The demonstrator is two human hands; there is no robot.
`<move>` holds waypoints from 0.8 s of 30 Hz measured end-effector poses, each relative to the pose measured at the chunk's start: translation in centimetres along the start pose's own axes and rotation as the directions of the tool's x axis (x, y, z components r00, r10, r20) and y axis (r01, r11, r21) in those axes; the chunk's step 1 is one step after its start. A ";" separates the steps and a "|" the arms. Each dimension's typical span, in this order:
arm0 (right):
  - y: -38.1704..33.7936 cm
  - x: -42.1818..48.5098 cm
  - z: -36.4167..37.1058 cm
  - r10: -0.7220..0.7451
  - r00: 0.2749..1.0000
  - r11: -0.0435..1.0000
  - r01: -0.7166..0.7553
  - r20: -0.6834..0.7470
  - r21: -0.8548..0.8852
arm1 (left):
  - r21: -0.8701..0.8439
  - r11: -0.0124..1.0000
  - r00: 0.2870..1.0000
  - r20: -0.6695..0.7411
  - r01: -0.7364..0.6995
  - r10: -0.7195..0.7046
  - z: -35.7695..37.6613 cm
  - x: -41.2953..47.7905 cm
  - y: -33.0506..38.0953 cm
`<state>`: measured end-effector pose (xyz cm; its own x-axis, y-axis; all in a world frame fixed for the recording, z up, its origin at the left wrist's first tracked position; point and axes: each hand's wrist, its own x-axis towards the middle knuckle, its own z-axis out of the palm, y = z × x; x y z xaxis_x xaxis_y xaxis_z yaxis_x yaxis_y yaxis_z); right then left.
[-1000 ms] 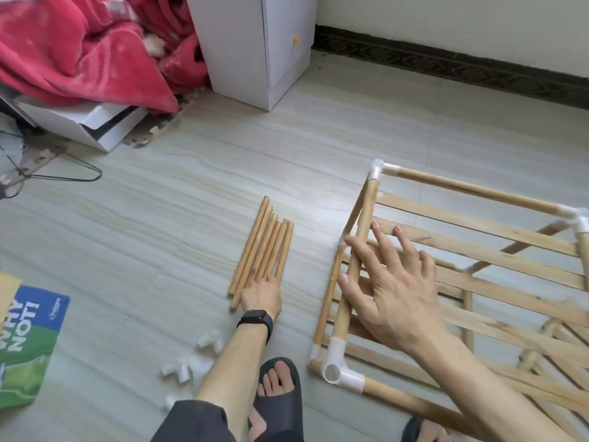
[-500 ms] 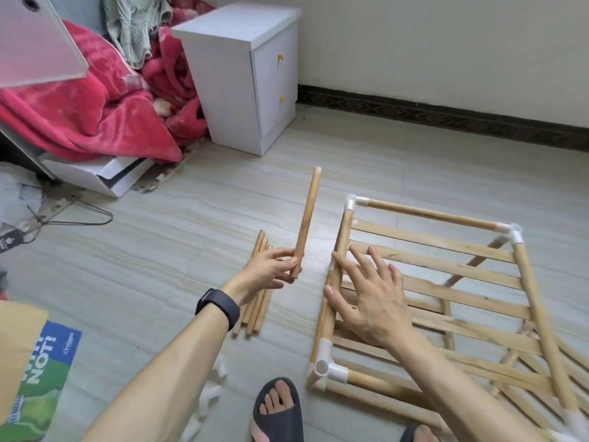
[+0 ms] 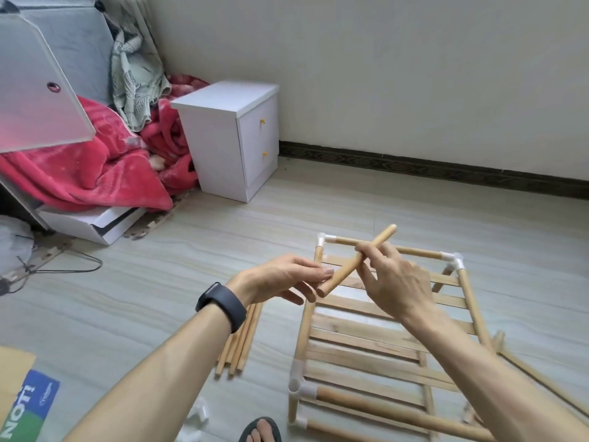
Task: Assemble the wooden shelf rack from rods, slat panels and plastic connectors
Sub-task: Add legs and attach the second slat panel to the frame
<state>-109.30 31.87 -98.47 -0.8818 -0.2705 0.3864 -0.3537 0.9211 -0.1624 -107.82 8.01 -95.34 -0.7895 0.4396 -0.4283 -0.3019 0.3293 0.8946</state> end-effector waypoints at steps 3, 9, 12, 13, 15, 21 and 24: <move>1.4 1.0 -0.9 0.130 0.991 0.987 -0.132 0.027 0.090 | 0.119 0.993 0.895 -0.440 -0.027 0.077 1.7 3.6 -1.0; 2.8 4.9 0.5 0.317 0.942 0.724 -0.318 0.113 0.612 | 0.430 0.857 0.789 -0.613 0.285 0.045 4.9 11.1 -4.5; 2.7 7.1 2.4 0.357 0.927 0.660 -0.335 0.112 0.672 | 0.440 0.845 0.748 -0.659 0.304 0.074 5.0 12.7 -5.6; 2.4 7.9 3.2 0.364 0.924 0.652 -0.343 0.118 0.676 | 0.472 0.827 0.732 -0.672 0.305 0.113 5.0 12.9 -5.9; 1.7 9.3 4.7 0.366 0.922 0.631 -0.348 0.129 0.694 | 0.498 0.813 0.708 -0.689 0.302 0.159 5.2 13.0 -6.3; 0.7 12.6 7.3 0.310 0.946 0.784 -0.312 0.097 0.536 | 0.500 0.806 0.700 -0.696 0.317 0.157 5.4 13.3 -6.4; 0.6 13.6 7.0 0.306 0.949 0.858 -0.307 0.069 0.411 | 0.507 0.795 0.701 -0.697 0.332 0.151 5.4 13.3 -6.5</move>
<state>-123.68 26.81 -99.64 -0.9671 0.0061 0.2543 -0.1612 0.7587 -0.6312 -113.43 16.25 -107.51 -0.9716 -0.2241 -0.0762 -0.2314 0.8317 0.5047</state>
